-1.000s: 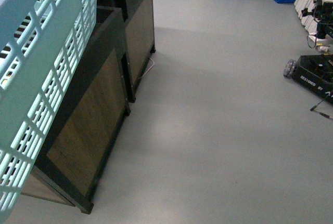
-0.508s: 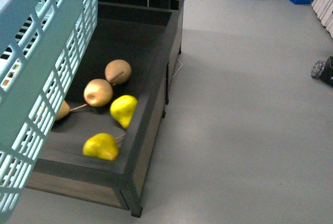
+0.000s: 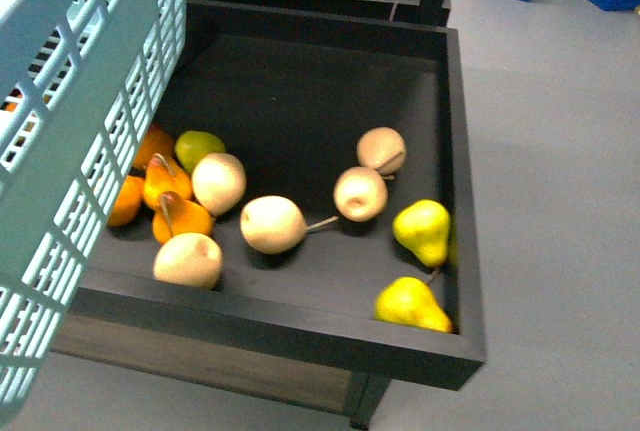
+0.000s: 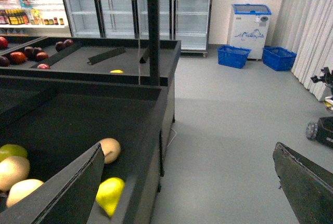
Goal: Pick mango and avocado into basket
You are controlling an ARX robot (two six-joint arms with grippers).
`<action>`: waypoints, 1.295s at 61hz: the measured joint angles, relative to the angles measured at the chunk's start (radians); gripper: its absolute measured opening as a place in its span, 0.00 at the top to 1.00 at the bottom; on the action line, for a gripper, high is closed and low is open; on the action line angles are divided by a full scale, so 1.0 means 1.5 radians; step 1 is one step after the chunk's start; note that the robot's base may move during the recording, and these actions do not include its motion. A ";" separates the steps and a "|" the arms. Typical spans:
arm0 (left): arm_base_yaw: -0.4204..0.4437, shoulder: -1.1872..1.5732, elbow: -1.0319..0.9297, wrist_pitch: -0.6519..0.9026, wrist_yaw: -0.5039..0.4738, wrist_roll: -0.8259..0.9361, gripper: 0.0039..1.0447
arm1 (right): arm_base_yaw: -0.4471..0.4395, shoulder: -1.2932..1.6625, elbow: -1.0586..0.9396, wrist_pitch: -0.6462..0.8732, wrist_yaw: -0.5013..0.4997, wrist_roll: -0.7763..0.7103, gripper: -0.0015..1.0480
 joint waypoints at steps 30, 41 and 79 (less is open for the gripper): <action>0.000 0.000 0.000 0.000 0.001 -0.001 0.95 | 0.000 -0.001 0.000 0.000 -0.001 0.000 0.07; 0.000 0.001 0.000 -0.001 0.000 0.000 0.95 | 0.000 -0.001 0.000 0.000 -0.001 0.000 0.07; 0.000 0.001 0.000 -0.001 0.001 0.000 0.95 | 0.000 -0.001 0.000 -0.001 -0.001 0.000 0.07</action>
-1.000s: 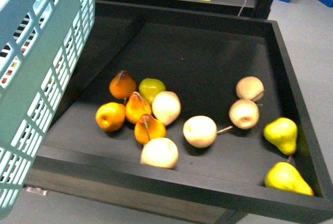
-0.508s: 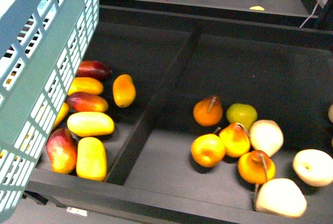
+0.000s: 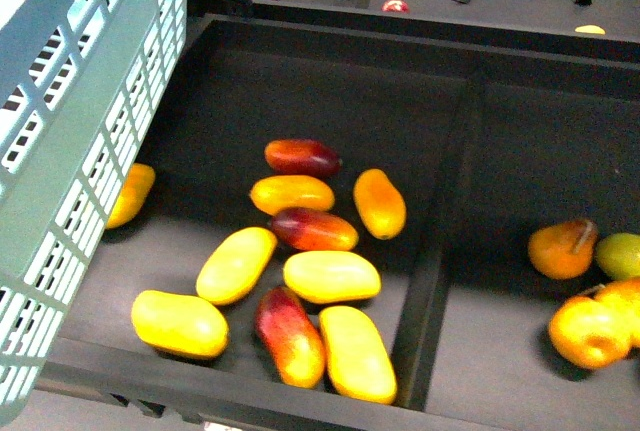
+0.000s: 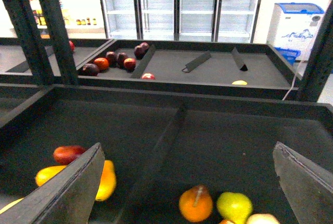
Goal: Pick mango and avocado into basket
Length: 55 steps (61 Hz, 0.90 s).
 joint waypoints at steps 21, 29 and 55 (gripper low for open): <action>0.000 0.000 0.000 0.000 0.000 0.000 0.95 | 0.000 0.002 0.000 0.001 0.000 0.000 0.07; 0.001 0.001 0.000 -0.001 -0.001 -0.001 0.95 | 0.000 0.001 0.000 0.000 0.001 0.000 0.07; 0.000 -0.002 0.000 -0.001 -0.002 0.001 0.95 | 0.000 0.000 0.000 0.001 -0.001 0.000 0.07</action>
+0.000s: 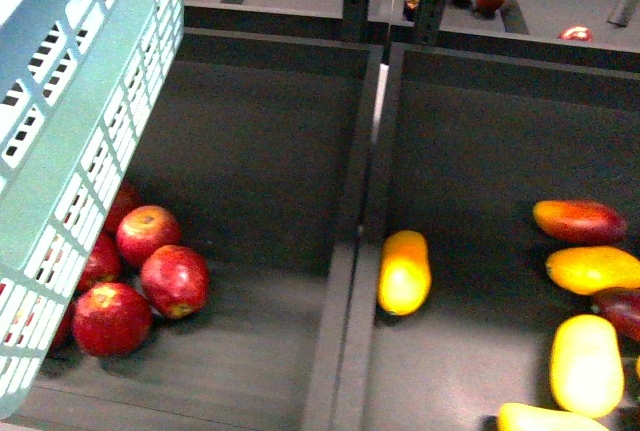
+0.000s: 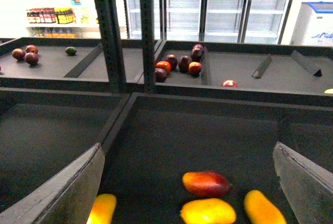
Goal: Pick mango and avocado into basket
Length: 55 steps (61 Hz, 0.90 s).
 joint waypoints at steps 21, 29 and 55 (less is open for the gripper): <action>0.004 0.002 0.000 0.000 -0.008 -0.001 0.95 | -0.001 0.000 0.000 0.000 -0.005 0.000 0.07; 0.006 0.001 0.000 0.000 -0.022 0.015 0.95 | -0.001 0.000 0.000 0.000 -0.002 0.000 0.07; 0.000 0.002 0.000 0.000 0.001 0.000 0.95 | -0.001 0.000 0.000 0.000 0.000 0.000 0.07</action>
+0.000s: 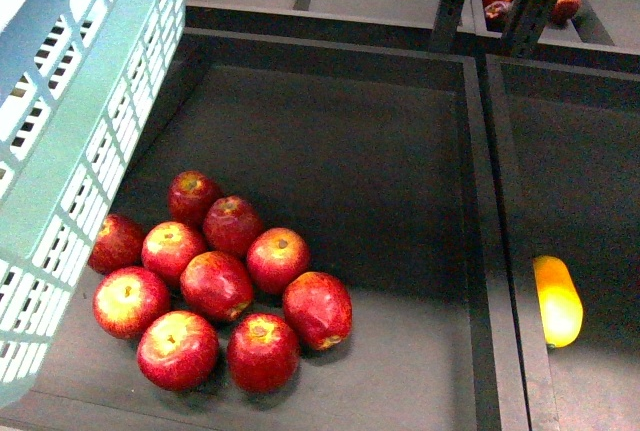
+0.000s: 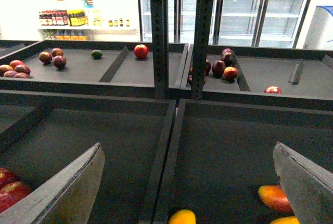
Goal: Pick mango and avocado into basket
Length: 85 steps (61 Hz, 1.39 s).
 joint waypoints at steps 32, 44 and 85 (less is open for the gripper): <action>0.000 0.000 0.000 0.000 0.001 0.000 0.95 | 0.000 0.000 0.000 0.000 0.000 0.000 0.07; 0.000 0.000 0.000 0.000 0.001 0.000 0.95 | 0.000 0.000 0.000 0.000 0.000 0.000 0.07; -0.094 0.319 0.133 -0.019 0.344 0.739 0.95 | 0.000 0.000 0.000 0.000 0.000 0.000 0.07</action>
